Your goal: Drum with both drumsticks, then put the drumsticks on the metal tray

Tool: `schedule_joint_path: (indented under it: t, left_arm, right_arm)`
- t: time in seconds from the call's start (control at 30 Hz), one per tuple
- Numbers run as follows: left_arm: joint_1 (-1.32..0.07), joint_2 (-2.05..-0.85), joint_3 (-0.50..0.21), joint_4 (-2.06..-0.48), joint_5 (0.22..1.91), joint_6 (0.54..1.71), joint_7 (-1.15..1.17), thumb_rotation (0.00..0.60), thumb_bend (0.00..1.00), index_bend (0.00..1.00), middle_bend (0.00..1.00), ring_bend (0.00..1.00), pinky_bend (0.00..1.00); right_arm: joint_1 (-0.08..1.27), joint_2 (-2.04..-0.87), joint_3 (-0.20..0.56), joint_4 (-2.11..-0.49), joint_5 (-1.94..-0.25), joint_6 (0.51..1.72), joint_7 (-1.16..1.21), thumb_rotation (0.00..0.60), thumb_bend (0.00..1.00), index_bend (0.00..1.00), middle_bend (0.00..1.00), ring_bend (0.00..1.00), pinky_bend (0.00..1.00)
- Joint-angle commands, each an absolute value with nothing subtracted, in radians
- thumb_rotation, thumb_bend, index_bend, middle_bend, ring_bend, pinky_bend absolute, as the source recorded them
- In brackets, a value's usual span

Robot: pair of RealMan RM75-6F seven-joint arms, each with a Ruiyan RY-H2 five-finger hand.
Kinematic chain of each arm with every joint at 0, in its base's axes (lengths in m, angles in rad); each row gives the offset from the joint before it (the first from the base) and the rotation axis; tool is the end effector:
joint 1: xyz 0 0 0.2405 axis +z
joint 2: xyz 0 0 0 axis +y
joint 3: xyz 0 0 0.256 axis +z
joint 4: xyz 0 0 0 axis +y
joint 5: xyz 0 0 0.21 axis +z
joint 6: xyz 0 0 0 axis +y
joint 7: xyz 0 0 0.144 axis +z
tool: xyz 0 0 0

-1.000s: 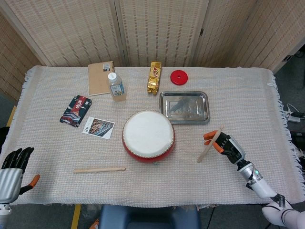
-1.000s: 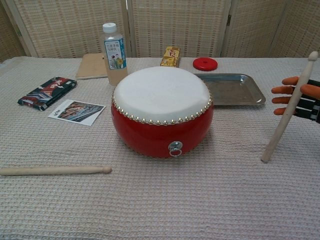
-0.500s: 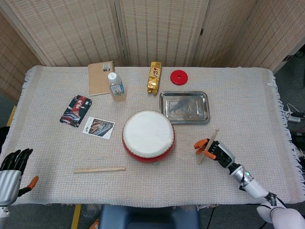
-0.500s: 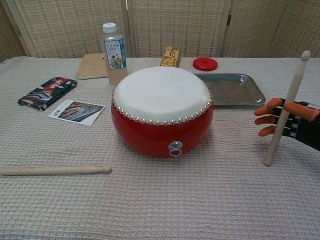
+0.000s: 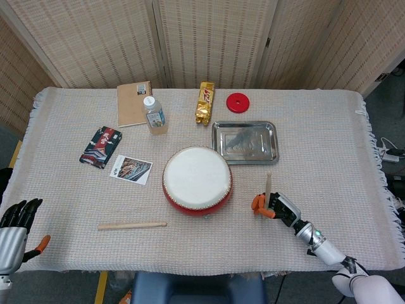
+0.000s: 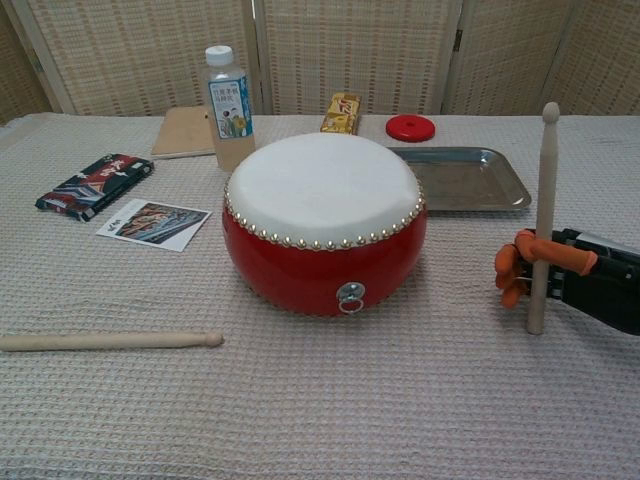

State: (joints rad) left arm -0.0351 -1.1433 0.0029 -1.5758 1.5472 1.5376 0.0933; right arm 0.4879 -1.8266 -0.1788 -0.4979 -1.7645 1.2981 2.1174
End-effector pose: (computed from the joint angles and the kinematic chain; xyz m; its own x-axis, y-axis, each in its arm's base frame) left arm -0.3191 0.1545 0.1518 0.4933 0.0208 0.8696 0.8699 -0.0104 -0.4931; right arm -0.3071 -0.2859 -0.0352 -0.7866 -0.5525 0.2757 -0.4813 0.2691 -0.8342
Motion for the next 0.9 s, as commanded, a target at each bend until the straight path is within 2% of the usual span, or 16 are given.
schedule_joint_path:
  t: [0.03, 0.2, 0.37, 0.43, 0.53, 0.7, 0.77, 0.9]
  left_arm:
    - [-0.036, -1.147, 0.004, -1.569, 1.546, 1.532, 0.084, 0.600, 0.30, 0.07, 0.08, 0.05, 0.09]
    - [-0.034, -1.151, 0.005, -1.553, 1.546, 1.531, 0.069, 0.600, 0.30, 0.07, 0.08, 0.05, 0.09]
    - [-0.036, -1.154, 0.006, -1.543, 1.546, 1.526, 0.060, 0.600, 0.30, 0.07, 0.08, 0.05, 0.09]
    - [-0.037, -1.156, 0.005, -1.540, 1.547, 1.525, 0.059, 0.600, 0.30, 0.07, 0.08, 0.05, 0.09]
    - [-0.038, -1.157, 0.002, -1.535, 1.547, 1.527, 0.060, 0.600, 0.30, 0.07, 0.08, 0.05, 0.09]
    - [-0.041, -1.159, -0.002, -1.527, 1.546, 1.526, 0.062, 0.600, 0.30, 0.07, 0.08, 0.05, 0.09]
    - [-0.042, -1.161, -0.003, -1.524, 1.545, 1.524, 0.059, 0.600, 0.30, 0.07, 0.08, 0.05, 0.09]
    - [-0.047, -1.165, -0.005, -1.516, 1.546, 1.518, 0.056, 0.600, 0.31, 0.07, 0.09, 0.05, 0.09]
  right_arm:
    - [0.502, -1.839, -0.182, -0.515, -1.766, 1.289, 2.062, 0.494, 0.09, 0.81, 0.63, 0.57, 0.60]
    - [0.505, -1.845, -0.181, -0.544, -1.756, 1.277, 1.977, 0.509, 0.08, 0.98, 0.76, 0.70, 0.68]
    - [0.506, -1.852, -0.175, -0.562, -1.748, 1.284, 1.914, 0.600, 0.09, 1.00, 0.88, 0.82, 0.78]
    - [0.507, -1.855, -0.172, -0.569, -1.747, 1.294, 1.891, 0.600, 0.17, 1.00, 0.91, 0.87, 0.82]
    - [0.509, -1.859, -0.168, -0.574, -1.745, 1.304, 1.840, 0.600, 0.40, 1.00, 0.96, 0.93, 0.88]
    - [0.508, -1.859, -0.159, -0.597, -1.738, 1.317, 1.760, 0.600, 0.59, 1.00, 1.00, 1.00, 0.99]
    - [0.509, -1.854, -0.157, -0.611, -1.737, 1.322, 1.729, 0.600, 0.69, 1.00, 1.00, 1.00, 1.00]
    - [0.516, -1.831, -0.158, -0.652, -1.741, 1.324, 1.642, 0.600, 0.82, 1.00, 1.00, 1.00, 1.00]
